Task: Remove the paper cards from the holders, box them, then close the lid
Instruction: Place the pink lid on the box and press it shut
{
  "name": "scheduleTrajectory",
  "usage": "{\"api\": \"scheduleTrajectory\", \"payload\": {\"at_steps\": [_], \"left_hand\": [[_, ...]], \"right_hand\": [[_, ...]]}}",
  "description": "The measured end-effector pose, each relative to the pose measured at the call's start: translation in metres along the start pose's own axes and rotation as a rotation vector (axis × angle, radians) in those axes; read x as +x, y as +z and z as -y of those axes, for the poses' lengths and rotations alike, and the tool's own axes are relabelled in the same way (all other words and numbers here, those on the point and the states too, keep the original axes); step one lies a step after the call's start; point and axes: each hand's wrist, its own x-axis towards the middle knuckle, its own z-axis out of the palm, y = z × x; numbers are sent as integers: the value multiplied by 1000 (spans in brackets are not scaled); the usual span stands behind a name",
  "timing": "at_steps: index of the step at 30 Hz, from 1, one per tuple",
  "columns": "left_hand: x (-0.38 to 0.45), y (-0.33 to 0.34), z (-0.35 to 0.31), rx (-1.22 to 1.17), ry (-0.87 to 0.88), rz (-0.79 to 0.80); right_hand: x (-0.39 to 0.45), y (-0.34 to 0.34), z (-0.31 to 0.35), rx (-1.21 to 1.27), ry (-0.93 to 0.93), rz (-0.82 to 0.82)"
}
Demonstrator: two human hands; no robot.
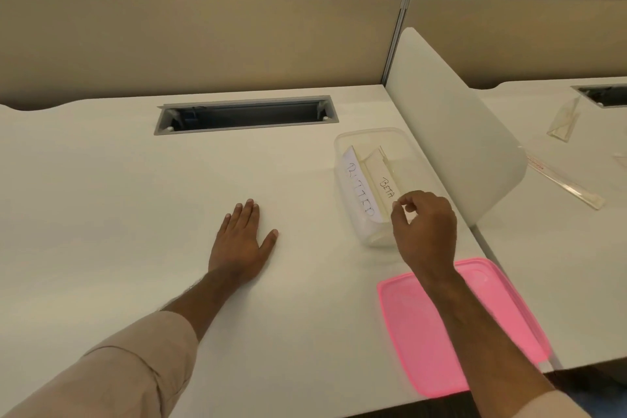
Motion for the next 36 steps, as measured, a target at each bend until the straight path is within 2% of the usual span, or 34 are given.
{"api": "scheduleTrajectory", "payload": {"at_steps": [2, 4, 5, 9, 12, 22, 25, 29, 32, 36], "left_hand": [[0, 0, 0, 4, 2, 5], [1, 0, 1, 3, -1, 10], [1, 0, 1, 1, -4, 13], [1, 0, 0, 4, -11, 17], [-1, -2, -1, -7, -18, 21], [-27, -10, -4, -164, -52, 36], [-38, -17, -8, -224, -74, 24], [-63, -25, -20, -362, -105, -68], [-79, -32, -35, -487, -27, -68], [-92, -46, -60, -681, 53, 33]], "right_hand": [[-14, -10, -10, 10, 10, -34], [-28, -17, -24, 1, 17, 19], [-36, -19, -31, 6, 18, 101], [-60, -22, -56, -7, -31, 611], [-65, -18, -59, -69, -78, 756], [-56, -6, -45, -186, -167, 700], [-50, -6, -34, -127, -223, 616], [-41, -9, -9, -58, -308, 527], [-33, -13, 15, -22, -370, 472], [-25, -16, 47, 21, -421, 407]]}}
